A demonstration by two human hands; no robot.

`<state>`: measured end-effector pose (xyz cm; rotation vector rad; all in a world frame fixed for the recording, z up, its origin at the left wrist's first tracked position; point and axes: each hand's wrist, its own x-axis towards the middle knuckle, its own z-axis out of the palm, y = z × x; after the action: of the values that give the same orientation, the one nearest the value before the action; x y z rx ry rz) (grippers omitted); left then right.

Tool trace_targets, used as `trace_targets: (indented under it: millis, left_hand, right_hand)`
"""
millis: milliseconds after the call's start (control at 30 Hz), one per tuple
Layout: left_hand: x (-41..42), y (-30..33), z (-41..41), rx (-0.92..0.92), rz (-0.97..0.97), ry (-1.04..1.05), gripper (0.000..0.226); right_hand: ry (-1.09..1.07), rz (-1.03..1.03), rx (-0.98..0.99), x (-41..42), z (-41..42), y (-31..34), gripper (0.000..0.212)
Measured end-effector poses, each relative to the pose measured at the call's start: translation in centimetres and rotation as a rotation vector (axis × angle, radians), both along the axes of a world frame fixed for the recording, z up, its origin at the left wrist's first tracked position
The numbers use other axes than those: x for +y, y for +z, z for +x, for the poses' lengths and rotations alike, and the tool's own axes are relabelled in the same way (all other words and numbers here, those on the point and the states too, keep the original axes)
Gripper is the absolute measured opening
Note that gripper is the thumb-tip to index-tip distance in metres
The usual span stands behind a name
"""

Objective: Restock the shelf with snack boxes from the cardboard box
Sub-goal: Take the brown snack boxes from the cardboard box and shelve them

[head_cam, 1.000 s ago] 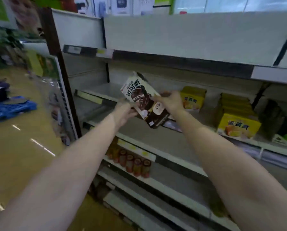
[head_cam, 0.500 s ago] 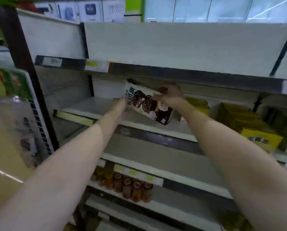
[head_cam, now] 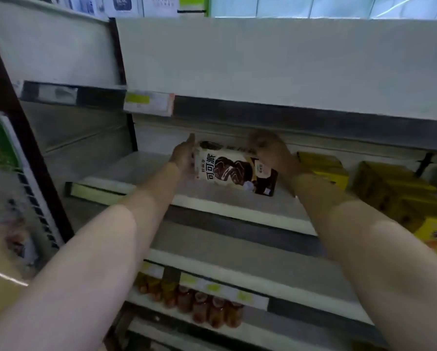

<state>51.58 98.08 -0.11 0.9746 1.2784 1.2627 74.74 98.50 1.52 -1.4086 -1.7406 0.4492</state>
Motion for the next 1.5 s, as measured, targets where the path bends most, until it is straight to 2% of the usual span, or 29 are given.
trace_targets:
  millis: [100,200,233,333,400,467,533,600,667,700,733,833,867,967,1000,1100,1200,1300,1333,1367,1433,1467,1500]
  left_hand:
    - [2.1,-0.8,-0.9,-0.016,-0.109,-0.148,0.055]
    - [2.2,-0.4,-1.6,0.018,-0.148,-0.211,0.025]
    - [2.4,0.0,-1.7,-0.002,-0.169,-0.244,0.023]
    - [2.5,1.1,-2.2,-0.019,-0.154,-0.326,0.027]
    - [2.4,0.9,-2.3,-0.031,-0.112,-0.321,0.018]
    - [2.5,0.1,-2.5,-0.035,-0.103,-0.330,0.017]
    - [3.6,-1.5,-3.1,-0.047,-0.081,-0.388,0.040]
    - [4.5,-3.1,-3.7,-0.051,-0.066,-0.419,0.037]
    - [3.7,-3.2,-3.9,-0.055,-0.078,-0.465,0.022]
    - [2.8,-2.8,-3.8,-0.029,-0.059,-0.482,0.023]
    - [2.4,-2.7,-3.7,0.004,-0.027,-0.486,0.029]
    - [1.8,-2.6,-3.7,0.030,0.039,-0.537,0.023]
    - [1.8,-2.8,-3.8,0.020,0.043,-0.543,0.028]
    - [2.5,-3.4,-4.6,-0.048,0.046,-0.454,0.070]
    - [2.6,-3.5,-4.7,-0.027,0.082,-0.432,0.075]
    - [3.0,-3.4,-4.9,0.145,0.240,-0.370,0.076]
    - [3.0,-2.0,-4.5,0.204,0.365,-0.352,0.075]
    - [3.4,0.0,-3.9,0.321,0.378,-0.422,0.056]
    - [3.6,0.7,-3.7,0.471,0.374,-0.462,0.050]
    - [3.8,1.4,-3.5,0.700,0.381,-0.492,0.046]
    - [3.7,3.0,-2.8,1.193,0.421,-0.500,0.055]
    - [3.5,3.7,-2.1,1.344,0.444,-0.499,0.063]
    - [3.3,4.2,-1.5,1.392,0.459,-0.520,0.067]
  right_hand:
    - [-0.061,0.055,-0.003,-0.6,-0.3,-0.4,0.019]
    - [-0.135,0.103,0.052,-0.9,-1.0,-0.9,0.008]
    - [-0.167,0.120,0.065,-1.1,-1.2,-1.0,0.005]
    - [-0.231,0.101,0.107,-1.5,-1.7,-1.2,0.009]
    - [-0.264,0.132,0.215,-2.0,-2.2,-1.0,0.017]
    - [-0.277,0.100,0.290,-3.1,-3.0,-0.7,0.016]
    - [-0.386,0.033,0.194,-4.0,-3.4,-0.9,0.013]
    - [-0.512,-0.057,0.040,-4.0,-2.9,-2.0,0.015]
    - [-0.524,-0.208,-0.122,-2.1,-1.4,-4.4,0.045]
    - [-0.513,-0.235,-0.116,0.2,0.1,-6.3,0.061]
    - [-0.515,-0.261,-0.066,1.0,0.4,-7.0,0.068]
    - [-0.574,-0.285,-0.063,-3.0,-3.4,-4.5,0.053]
    - [-0.592,-0.323,-0.041,-3.3,-3.8,-4.2,0.048]
    - [-0.590,-0.285,-0.012,-2.8,-3.8,-4.4,0.047]
    - [-0.607,-0.276,0.036,-2.6,-3.6,-4.4,0.050]
    - [-0.663,-0.198,0.242,-2.4,-3.0,-4.3,0.050]
    - [-0.661,-0.091,0.297,-2.4,-2.9,-3.7,0.052]
    - [-0.624,-0.074,0.355,-1.9,-2.7,-3.2,0.042]
    - [-0.610,-0.083,0.385,-1.8,-2.5,-3.0,0.040]
    - [-0.600,-0.091,0.401,-1.8,-2.3,-2.8,0.041]
    - [-0.573,-0.100,0.413,-1.8,-2.2,-2.9,0.041]
    - [-0.556,-0.095,0.432,-1.7,-2.3,-3.0,0.042]
    - [-0.550,-0.080,0.442,-1.7,-2.4,-3.0,0.043]
